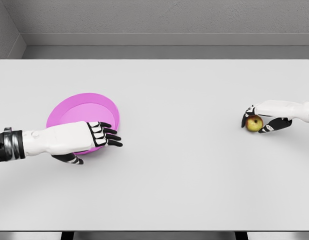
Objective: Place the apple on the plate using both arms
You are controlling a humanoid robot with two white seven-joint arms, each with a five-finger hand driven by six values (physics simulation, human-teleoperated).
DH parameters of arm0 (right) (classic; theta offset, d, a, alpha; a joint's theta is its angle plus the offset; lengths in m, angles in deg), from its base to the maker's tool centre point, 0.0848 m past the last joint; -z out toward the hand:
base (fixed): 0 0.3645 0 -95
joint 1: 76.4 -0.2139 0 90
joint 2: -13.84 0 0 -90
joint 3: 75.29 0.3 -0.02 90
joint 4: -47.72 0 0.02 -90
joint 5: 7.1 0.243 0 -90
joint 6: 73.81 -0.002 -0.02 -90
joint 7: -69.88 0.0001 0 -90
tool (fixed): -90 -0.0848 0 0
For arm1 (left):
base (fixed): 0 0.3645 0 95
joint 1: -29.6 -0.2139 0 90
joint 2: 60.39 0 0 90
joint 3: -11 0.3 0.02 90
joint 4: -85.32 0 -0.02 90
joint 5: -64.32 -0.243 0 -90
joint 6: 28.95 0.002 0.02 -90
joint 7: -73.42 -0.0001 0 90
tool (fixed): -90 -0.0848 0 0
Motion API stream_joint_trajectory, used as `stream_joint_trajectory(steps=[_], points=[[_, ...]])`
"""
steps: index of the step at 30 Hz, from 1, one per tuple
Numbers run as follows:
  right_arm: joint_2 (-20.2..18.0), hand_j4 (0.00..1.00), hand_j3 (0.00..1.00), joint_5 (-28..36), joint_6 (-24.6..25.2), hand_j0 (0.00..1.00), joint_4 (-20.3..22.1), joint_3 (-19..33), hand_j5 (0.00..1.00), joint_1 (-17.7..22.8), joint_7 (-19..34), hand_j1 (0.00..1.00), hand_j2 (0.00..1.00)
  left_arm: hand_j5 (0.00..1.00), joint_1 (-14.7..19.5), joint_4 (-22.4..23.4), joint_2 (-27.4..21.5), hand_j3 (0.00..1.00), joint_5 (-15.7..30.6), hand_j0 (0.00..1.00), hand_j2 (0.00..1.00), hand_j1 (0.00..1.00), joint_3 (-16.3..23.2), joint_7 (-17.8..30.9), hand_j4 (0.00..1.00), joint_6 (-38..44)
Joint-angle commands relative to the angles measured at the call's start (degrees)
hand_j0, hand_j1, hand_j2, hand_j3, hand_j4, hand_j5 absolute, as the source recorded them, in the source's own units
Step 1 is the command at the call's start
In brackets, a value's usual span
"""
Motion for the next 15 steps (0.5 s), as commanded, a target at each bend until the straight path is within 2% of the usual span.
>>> stream_joint_trajectory(steps=[1,15], points=[[0.0,0.53,0.53,0.3,0.1,0.53,0.0,0.0,0.53,0.1,0.0,0.53,0.53,1.0,0.0,0.0,-0.1,1.0,0.4,1.0,1.0,1.0,0.0,0.0,1.0,0.1],[0.7,0.47,0.47,0.8,0.1,0.47,0.6,1.1,0.47,-0.8,0.0,0.47,0.47,1.0,0.0,0.0,-0.1,1.0,0.4,1.0,1.0,1.0,0.0,0.0,1.0,0.1]])
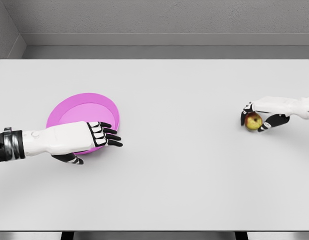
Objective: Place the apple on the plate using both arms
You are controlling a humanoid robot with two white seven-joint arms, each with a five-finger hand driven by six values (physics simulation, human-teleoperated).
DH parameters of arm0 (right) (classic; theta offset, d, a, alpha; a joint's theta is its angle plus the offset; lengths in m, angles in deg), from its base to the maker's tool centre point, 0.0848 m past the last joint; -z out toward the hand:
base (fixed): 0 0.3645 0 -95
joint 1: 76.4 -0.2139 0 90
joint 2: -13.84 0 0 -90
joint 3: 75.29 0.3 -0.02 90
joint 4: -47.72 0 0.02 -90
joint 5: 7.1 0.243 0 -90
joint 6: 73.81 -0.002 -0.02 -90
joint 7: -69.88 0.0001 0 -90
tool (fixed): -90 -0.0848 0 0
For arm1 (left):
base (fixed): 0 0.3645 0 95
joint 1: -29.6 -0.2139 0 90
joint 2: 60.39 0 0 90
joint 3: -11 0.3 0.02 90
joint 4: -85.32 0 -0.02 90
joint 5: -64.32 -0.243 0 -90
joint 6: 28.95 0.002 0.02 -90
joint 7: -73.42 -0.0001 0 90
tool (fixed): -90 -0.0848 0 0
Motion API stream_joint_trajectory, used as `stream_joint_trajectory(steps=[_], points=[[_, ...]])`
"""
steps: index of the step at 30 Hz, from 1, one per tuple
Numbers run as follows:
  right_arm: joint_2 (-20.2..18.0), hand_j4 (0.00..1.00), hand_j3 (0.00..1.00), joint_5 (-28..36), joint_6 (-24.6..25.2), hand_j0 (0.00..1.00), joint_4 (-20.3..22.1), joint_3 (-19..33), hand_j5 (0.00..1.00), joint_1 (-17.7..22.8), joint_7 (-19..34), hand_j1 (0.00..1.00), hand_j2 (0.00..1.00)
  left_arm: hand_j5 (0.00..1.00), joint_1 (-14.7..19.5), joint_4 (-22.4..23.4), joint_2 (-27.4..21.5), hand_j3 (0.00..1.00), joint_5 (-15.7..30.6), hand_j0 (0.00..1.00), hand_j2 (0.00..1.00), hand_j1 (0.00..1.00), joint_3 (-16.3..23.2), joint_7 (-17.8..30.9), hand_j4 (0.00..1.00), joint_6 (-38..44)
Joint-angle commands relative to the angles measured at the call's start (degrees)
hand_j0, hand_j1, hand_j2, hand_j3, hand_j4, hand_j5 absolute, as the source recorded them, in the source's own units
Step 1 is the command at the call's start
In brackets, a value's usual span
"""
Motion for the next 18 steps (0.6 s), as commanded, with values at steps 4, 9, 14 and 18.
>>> stream_joint_trajectory(steps=[4,9,14,18], points=[[-0.1,0.47,0.47,0.9,0.2,0.47,2.6,0.8,0.47,-0.1,0.0,0.47,0.47,1.0,0.0,0.0,-0.1,1.0,0.4,1.0,1.0,1.0,0.0,0.0,1.0,0.1],[1.7,0.47,0.47,0.9,0.2,0.47,8.1,0.1,0.47,-0.2,0.0,0.47,0.47,1.0,0.0,0.0,-0.1,1.0,0.4,1.0,1.0,1.0,0.0,0.0,1.0,0.1],[4.4,0.47,0.47,0.9,0.2,0.47,13.4,-2.1,0.47,-0.4,0.0,0.47,0.47,1.0,0.0,0.0,-0.1,1.0,0.4,1.0,1.0,1.0,0.0,0.0,1.0,0.1],[5.6,0.47,0.47,0.8,0.2,0.47,19.8,-3.5,0.47,-1.3,0.0,0.47,0.47,1.0,0.0,0.0,-0.1,1.0,0.4,1.0,1.0,1.0,0.0,0.0,1.0,0.1]])
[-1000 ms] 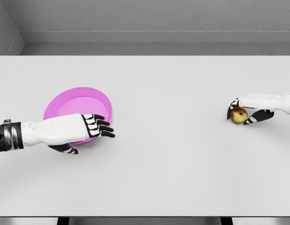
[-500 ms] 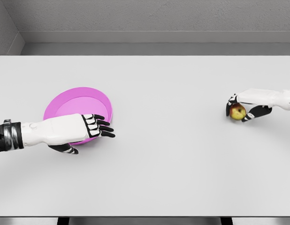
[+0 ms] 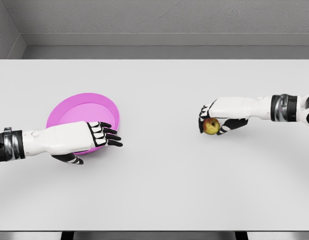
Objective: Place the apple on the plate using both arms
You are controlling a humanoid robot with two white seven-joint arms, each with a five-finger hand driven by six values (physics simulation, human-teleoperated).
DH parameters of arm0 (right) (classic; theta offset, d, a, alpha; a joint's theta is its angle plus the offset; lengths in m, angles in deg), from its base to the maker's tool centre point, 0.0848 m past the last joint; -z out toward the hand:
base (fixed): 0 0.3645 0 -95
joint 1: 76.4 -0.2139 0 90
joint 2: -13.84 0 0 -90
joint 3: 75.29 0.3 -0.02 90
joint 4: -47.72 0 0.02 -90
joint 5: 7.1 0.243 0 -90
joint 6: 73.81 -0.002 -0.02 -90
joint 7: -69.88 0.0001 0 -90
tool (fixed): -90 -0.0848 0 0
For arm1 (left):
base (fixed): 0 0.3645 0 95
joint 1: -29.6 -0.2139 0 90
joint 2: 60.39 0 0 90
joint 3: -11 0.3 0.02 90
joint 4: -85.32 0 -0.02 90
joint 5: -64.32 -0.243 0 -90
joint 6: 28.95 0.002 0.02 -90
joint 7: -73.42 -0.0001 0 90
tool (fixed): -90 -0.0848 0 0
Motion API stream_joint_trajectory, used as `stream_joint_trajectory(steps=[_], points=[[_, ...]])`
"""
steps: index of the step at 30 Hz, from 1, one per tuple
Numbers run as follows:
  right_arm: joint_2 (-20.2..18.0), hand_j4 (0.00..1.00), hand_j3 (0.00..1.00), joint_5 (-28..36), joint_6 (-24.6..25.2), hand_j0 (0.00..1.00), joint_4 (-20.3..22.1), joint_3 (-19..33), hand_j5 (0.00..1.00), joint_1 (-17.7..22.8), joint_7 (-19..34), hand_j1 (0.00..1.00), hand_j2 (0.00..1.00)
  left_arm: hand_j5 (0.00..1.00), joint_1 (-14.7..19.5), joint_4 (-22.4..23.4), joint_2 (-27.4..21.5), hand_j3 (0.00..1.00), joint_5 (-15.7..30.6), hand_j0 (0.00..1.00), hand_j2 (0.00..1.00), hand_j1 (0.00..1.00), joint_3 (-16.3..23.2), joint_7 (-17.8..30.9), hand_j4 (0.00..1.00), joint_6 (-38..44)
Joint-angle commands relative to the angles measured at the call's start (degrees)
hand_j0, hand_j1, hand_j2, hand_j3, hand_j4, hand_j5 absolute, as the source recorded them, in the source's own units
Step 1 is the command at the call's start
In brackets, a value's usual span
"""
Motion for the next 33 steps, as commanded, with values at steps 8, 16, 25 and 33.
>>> stream_joint_trajectory(steps=[8,16,25,33], points=[[2.7,0.47,0.47,0.5,0.2,0.47,4.5,-1.5,0.47,-0.6,0.0,0.47,0.47,1.0,0.0,0.0,-0.1,1.0,0.4,1.0,1.0,1.0,0.0,0.0,1.0,0.1],[3.8,0.61,0.61,0.3,0.2,0.61,3.5,-1.5,0.61,-0.8,0.0,0.61,0.61,1.0,0.0,0.0,-0.1,1.0,0.4,1.0,1.0,1.0,0.0,0.0,1.0,0.1],[3.8,1.0,1.0,0.1,0.2,1.0,3.8,-1.2,1.0,-1.1,0.0,1.0,1.0,1.0,-0.1,0.0,-0.1,1.0,0.4,1.0,1.0,1.0,0.0,0.0,1.0,0.1],[1.0,1.0,1.0,4.6,0.2,1.0,-1.6,21.2,1.0,4.7,0.0,1.0,1.0,1.0,6.8,0.0,2.9,1.0,0.5,1.0,1.0,1.0,2.3,0.0,1.0,0.1]])
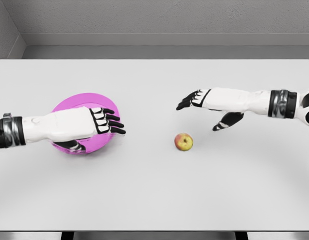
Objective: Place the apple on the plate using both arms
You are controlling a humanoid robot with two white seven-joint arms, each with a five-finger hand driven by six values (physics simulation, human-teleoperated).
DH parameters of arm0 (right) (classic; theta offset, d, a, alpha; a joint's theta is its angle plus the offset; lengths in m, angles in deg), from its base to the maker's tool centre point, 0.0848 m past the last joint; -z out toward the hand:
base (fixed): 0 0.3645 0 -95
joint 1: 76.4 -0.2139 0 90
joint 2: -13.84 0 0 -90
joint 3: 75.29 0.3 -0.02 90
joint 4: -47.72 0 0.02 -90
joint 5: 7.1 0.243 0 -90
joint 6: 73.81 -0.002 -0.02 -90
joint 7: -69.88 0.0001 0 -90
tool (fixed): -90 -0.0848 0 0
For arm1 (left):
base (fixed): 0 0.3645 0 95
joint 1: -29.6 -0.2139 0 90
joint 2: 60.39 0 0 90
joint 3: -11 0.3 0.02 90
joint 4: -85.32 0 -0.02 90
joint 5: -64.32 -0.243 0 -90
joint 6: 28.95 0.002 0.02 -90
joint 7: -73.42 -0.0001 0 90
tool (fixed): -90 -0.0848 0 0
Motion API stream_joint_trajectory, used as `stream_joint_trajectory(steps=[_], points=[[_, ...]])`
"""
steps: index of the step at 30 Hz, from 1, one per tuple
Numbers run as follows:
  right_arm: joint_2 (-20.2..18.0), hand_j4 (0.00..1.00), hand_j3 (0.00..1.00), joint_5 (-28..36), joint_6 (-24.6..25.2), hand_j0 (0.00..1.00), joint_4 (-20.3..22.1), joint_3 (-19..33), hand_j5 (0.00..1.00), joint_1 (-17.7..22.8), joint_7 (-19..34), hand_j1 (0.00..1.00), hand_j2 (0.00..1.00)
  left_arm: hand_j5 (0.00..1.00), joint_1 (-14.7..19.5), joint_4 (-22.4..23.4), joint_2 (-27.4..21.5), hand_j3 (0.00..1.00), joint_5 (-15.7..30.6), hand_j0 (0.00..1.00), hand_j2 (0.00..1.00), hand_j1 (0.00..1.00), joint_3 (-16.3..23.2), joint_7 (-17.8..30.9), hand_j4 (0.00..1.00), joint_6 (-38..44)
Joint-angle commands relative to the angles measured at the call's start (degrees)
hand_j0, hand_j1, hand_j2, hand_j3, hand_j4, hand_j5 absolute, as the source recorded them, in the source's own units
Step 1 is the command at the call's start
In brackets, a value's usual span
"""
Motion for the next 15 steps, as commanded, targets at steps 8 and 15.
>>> stream_joint_trajectory(steps=[8,15], points=[[-0.1,1.0,1.0,3.8,0.3,1.0,-10.0,17.2,1.0,2.5,0.0,1.0,1.0,1.0,9.8,0.5,19.2,1.0,0.2,1.0,1.0,1.0,9.0,7.0,1.0,0.0],[2.2,1.0,1.0,3.7,0.3,1.0,-9.9,15.7,1.0,1.9,0.0,1.0,1.0,1.0,14.9,0.5,25.7,1.0,0.1,1.0,1.0,1.0,16.5,7.1,1.0,0.0]])
